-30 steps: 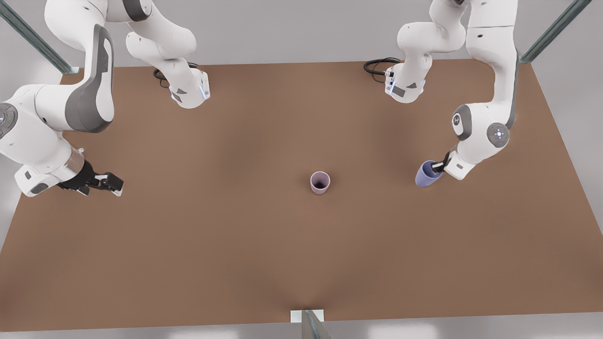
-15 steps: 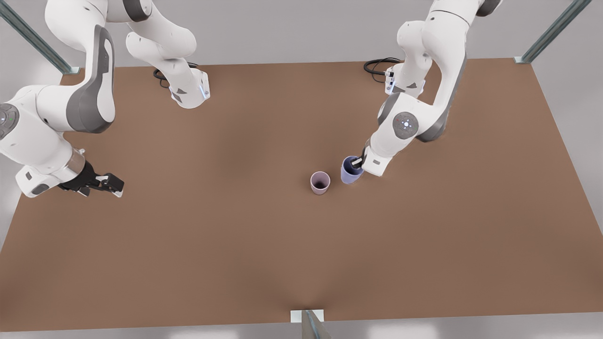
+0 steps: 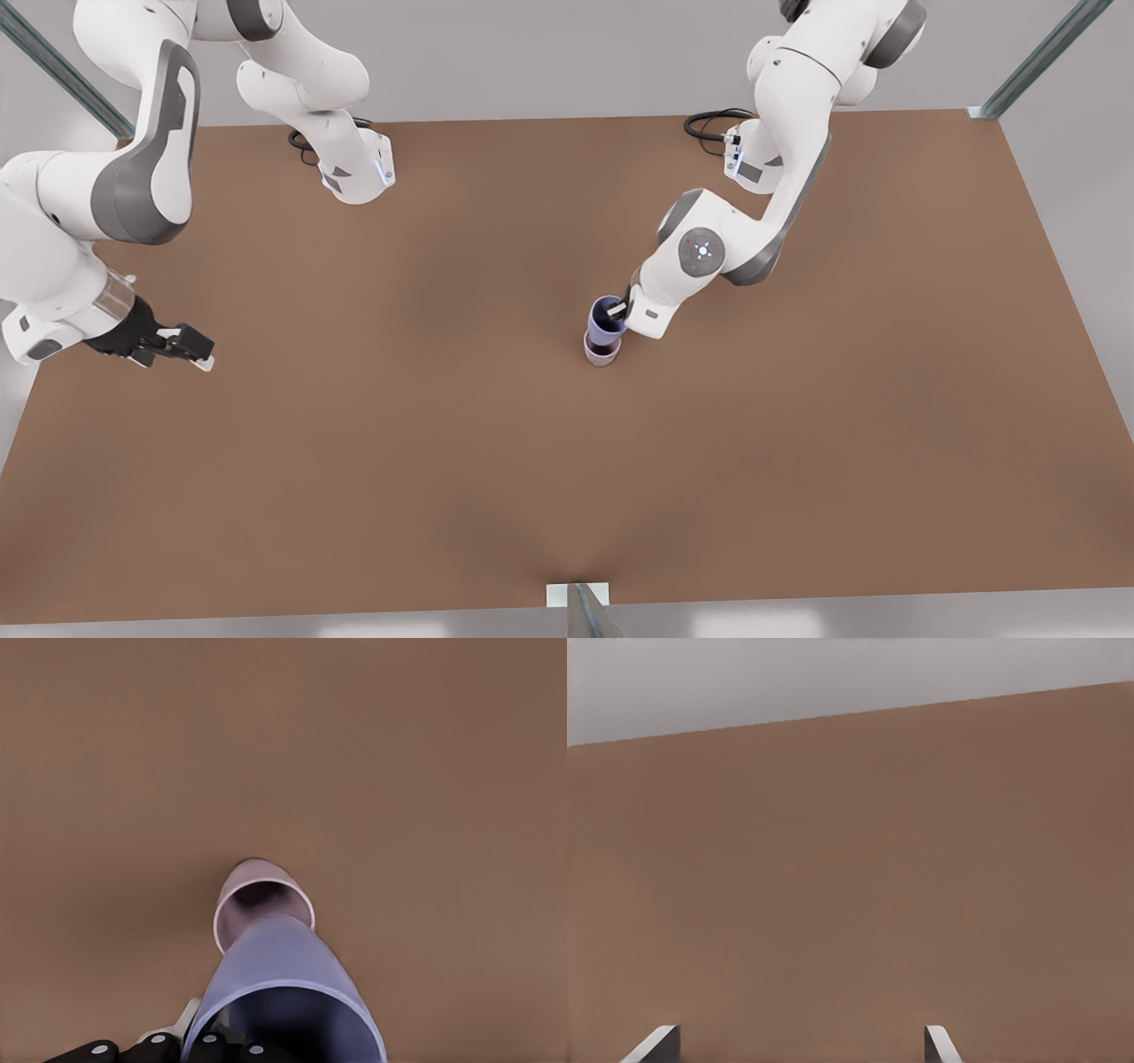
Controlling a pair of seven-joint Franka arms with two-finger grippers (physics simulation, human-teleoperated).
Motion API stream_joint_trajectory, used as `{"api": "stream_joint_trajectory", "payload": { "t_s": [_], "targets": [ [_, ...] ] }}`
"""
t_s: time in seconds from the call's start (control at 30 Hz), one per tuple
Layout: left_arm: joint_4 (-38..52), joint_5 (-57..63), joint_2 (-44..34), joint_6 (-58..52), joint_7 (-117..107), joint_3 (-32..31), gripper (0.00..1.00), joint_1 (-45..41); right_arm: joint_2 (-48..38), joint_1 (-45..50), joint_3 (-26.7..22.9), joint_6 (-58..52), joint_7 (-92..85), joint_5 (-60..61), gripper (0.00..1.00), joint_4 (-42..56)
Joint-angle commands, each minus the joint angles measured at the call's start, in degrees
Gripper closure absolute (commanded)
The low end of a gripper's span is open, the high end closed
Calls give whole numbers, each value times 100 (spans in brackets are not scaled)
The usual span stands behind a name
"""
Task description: Stack the cups, with the pink cup at the bottom and the purple cup at the top
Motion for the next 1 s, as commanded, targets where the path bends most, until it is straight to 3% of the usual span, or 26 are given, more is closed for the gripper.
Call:
{"api": "stream_joint_trajectory", "payload": {
  "t_s": [0.0,0.97],
  "targets": [
    [-1,-251,12,10,13,1,79,-9,0,-3,-1,-9,0,0,0,0],
    [-1,-172,521,326,13,18,79,-44,8,32,-115,-53,9,35,0,106]
  ]
}}
